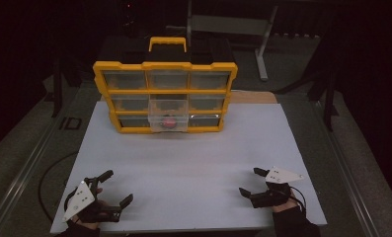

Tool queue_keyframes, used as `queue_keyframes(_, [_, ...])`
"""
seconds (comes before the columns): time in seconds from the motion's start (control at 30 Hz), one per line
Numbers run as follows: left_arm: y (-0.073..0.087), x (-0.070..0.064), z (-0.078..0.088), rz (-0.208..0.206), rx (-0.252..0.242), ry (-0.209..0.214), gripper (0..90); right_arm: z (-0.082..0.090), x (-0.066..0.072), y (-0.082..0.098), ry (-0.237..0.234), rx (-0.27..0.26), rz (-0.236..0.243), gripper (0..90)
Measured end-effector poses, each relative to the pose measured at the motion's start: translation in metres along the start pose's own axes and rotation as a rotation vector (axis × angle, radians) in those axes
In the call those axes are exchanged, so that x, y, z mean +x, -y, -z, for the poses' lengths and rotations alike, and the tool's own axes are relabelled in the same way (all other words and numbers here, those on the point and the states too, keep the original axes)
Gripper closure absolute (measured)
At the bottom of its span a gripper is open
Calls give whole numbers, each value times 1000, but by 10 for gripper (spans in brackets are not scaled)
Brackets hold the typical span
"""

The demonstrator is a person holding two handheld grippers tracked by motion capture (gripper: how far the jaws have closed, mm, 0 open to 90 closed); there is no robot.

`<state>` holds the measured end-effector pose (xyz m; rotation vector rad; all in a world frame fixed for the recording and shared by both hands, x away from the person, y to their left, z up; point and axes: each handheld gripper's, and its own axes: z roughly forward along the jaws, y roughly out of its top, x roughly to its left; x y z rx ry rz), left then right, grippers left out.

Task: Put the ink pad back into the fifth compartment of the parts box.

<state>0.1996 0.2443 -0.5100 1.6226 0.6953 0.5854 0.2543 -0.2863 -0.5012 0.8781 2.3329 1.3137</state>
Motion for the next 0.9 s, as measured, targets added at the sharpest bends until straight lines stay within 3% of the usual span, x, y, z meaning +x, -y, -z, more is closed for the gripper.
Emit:
queue_keyframes(0.37, [0, 0, -1, 3, 2, 1, 2, -1, -8, 8, 57, -23, -17, 82])
queue_keyframes(0.53, [0, 0, -1, 1, 2, 1, 2, -5, -8, 6, 50, -47, -36, 83])
queue_keyframes(0.9, [0, -1, 0, 1, 4, -2, 2, -6, -5, 2, 53, -40, -22, 82])
